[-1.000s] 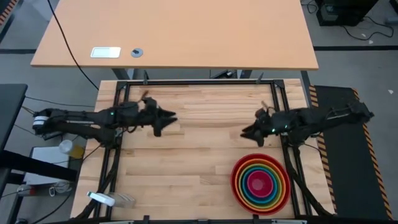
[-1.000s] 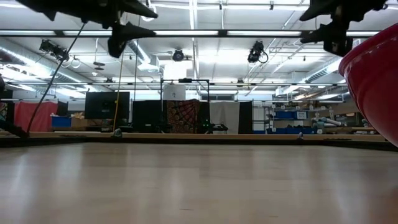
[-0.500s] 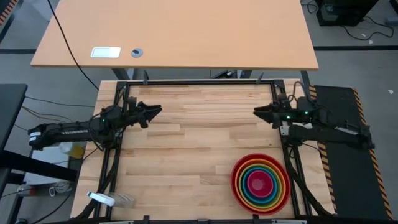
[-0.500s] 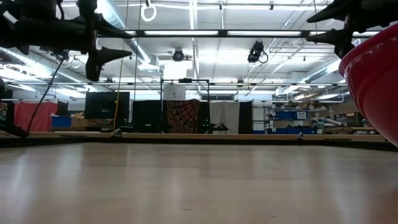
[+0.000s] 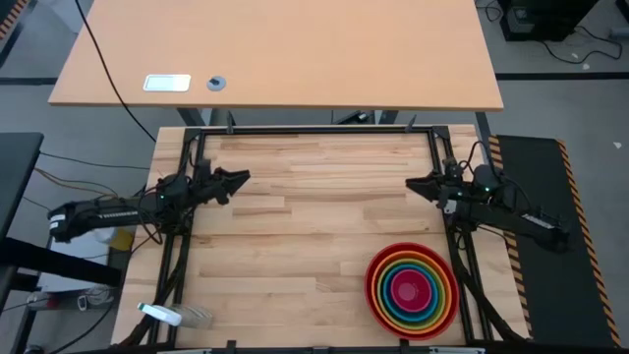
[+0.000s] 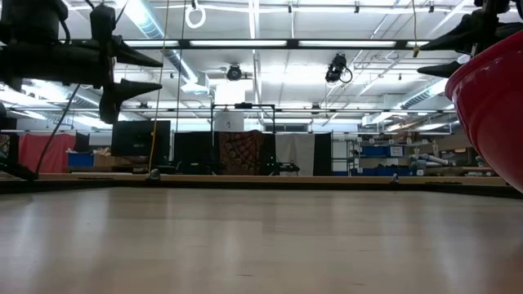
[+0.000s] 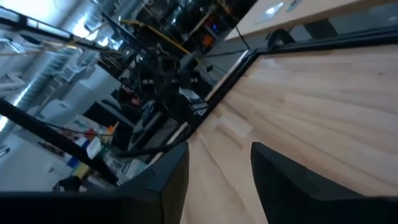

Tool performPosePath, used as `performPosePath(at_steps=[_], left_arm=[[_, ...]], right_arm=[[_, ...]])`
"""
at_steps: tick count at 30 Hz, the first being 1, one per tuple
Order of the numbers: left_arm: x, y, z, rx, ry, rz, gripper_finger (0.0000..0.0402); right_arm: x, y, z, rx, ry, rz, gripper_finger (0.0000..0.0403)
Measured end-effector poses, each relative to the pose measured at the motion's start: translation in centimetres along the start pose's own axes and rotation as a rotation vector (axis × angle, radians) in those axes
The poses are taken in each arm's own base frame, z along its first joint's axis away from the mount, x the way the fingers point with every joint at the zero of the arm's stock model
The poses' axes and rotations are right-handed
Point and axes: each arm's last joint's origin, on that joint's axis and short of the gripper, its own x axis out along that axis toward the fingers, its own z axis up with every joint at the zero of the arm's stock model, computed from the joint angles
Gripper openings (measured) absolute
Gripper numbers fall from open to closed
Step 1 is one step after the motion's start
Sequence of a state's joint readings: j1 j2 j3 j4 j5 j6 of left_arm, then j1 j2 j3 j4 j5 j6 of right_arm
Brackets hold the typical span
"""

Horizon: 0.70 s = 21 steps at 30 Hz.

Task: Nest bowls inside each other
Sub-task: Return To Home Position

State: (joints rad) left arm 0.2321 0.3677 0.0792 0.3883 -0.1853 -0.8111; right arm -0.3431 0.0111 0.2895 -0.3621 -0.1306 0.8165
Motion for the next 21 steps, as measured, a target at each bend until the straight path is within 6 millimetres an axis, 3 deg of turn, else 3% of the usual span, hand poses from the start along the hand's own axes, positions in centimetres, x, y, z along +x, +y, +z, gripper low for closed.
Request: performPosePath(at_steps=[6,13,21], left_arm=[[-0.8,0.9,-0.7,-0.038,-0.016,-0.027,0.0192],[-1.8,0.5,-1.0,-0.029,-0.008,-0.072,0.0192],[-2.3,0.6,-1.0,-0.004,-0.056,-0.026,0.0191]], right_arm=[[-0.2,0.4,0.2,-0.010,0.018,0.050,0.0165],[-1.2,1.7,1.4,-0.079,-0.050,0.068,0.0144],[-0.1,0.5,0.6,-0.035,-0.064,0.056,0.0120]])
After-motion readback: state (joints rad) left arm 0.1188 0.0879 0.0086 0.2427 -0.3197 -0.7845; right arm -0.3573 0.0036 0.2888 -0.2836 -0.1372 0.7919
